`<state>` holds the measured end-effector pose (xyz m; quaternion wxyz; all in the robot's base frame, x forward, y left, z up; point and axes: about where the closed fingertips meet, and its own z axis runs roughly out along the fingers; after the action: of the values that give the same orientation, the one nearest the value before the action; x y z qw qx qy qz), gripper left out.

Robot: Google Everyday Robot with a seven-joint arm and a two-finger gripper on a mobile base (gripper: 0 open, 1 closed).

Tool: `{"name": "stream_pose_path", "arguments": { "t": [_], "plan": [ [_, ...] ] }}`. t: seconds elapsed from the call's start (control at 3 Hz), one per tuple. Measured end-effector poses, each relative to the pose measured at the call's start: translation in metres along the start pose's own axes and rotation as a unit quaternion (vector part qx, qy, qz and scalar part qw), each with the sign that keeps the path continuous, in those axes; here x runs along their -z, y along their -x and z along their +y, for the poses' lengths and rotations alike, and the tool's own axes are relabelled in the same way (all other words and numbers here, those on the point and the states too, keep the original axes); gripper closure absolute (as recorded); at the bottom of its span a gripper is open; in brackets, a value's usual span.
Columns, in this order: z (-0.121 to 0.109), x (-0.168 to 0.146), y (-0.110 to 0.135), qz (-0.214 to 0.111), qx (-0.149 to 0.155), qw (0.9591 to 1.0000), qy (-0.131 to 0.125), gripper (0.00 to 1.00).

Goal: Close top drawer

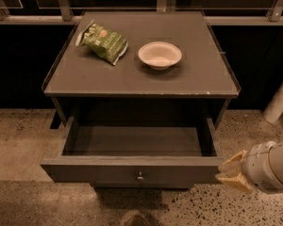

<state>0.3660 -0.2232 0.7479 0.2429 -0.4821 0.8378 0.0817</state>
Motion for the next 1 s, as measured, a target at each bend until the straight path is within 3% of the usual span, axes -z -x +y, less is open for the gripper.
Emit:
{"name": "stream_pose_path", "arguments": {
  "t": [0.33,0.67,1.0],
  "plan": [
    [0.013,-0.020,-0.019,-0.009,-0.014,0.9999,-0.002,0.89],
    [0.026,-0.072,-0.050,-0.023,-0.042,0.9988,0.000,1.00],
    [0.013,-0.120,-0.061,-0.042,-0.053,0.9977,-0.007,1.00]
  ]
}}
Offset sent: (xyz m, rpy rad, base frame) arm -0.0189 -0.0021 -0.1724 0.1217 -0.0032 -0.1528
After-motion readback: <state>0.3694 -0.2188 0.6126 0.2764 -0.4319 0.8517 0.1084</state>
